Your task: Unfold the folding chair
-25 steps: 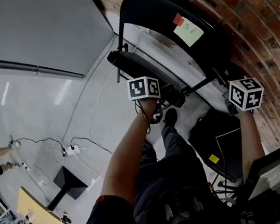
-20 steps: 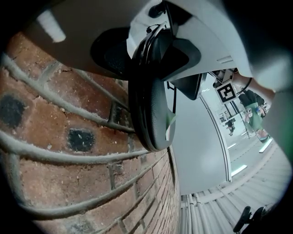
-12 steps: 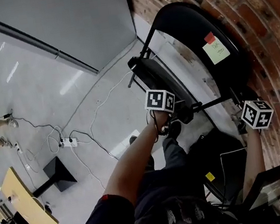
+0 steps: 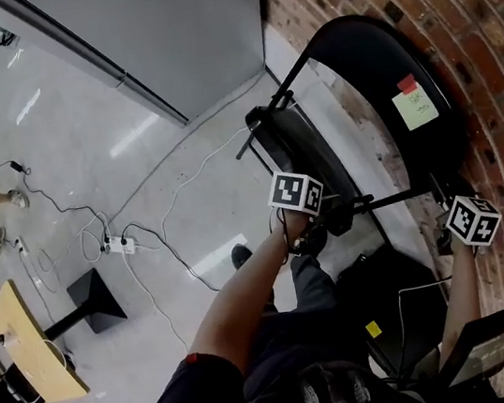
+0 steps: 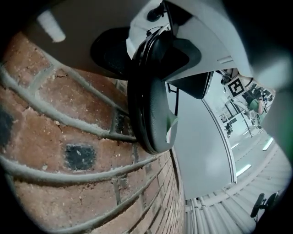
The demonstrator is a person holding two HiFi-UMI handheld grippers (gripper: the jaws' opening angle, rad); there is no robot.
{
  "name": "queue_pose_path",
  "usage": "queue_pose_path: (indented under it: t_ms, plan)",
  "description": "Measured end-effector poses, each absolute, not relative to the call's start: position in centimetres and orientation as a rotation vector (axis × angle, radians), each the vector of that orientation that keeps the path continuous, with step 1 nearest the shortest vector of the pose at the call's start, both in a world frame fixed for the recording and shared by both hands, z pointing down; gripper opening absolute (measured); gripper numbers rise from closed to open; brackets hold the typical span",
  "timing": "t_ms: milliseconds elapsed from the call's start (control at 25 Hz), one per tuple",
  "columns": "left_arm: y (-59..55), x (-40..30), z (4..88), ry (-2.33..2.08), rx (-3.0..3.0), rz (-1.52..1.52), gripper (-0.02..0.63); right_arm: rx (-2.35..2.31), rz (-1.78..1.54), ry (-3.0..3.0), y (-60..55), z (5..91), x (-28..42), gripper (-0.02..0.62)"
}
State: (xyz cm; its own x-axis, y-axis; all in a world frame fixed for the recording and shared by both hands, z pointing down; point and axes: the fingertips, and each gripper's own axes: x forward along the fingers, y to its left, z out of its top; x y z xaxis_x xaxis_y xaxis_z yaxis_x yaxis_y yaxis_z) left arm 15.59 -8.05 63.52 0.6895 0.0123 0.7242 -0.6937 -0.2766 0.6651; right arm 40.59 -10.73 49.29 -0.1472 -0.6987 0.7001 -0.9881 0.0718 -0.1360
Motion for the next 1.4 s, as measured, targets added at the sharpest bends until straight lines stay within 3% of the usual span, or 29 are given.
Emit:
queue_pose_path:
  t_ms: [240, 1000, 1400]
  plan:
    - [-5.8, 16.5, 64.5, -0.514, 1.713, 0.703, 0.341, 1.656, 0.908, -1.826, -8.1, 50.8, 43.1, 0.199]
    - [-5.5, 9.9, 65.1, -0.533, 1.715, 0.67, 0.33, 1.613, 0.876, -1.875, -10.3, 50.8, 38.2, 0.207]
    - [-4.4, 9.4, 67.1, -0.516, 1.691, 0.649, 0.33, 1.625, 0.861, -1.803, -10.0, 52.2, 40.0, 0.209]
